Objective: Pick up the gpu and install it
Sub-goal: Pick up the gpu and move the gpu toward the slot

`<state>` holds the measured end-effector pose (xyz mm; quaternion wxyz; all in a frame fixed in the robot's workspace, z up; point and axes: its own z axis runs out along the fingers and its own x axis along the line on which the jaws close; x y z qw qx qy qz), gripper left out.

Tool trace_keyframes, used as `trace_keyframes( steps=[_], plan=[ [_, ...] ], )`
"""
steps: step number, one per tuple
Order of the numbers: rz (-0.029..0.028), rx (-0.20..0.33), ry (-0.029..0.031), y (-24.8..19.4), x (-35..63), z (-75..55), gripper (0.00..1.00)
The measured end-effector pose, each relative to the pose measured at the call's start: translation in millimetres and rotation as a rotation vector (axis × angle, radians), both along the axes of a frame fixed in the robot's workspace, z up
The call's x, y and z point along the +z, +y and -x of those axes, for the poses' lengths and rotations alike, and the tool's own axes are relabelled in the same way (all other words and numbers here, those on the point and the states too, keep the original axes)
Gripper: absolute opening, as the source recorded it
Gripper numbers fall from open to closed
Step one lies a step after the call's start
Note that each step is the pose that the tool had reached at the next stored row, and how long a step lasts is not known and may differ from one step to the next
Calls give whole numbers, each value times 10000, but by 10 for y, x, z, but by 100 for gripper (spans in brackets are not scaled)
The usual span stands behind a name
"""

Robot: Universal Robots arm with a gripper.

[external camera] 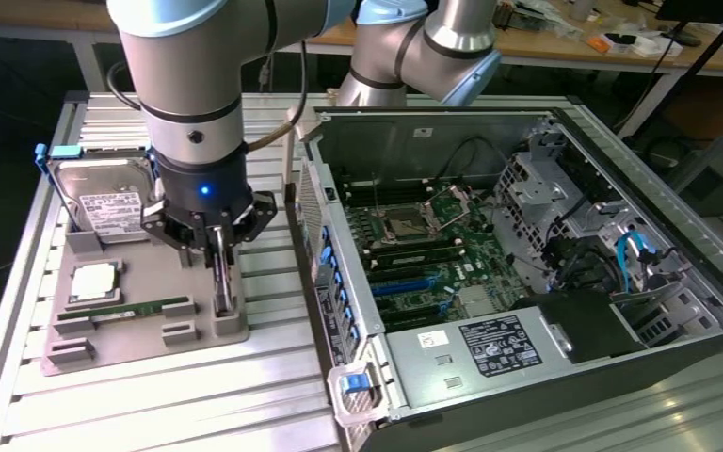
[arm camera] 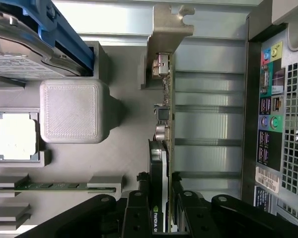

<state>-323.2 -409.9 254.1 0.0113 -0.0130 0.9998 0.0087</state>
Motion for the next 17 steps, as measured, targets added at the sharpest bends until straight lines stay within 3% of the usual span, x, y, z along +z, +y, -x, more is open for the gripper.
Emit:
trace_keyframes(
  steps=[10, 17],
  plan=[
    [-1, 0, -1, 0, 97, 0, 27],
    [0, 1, 0, 1, 254, 0, 27]
  ],
)
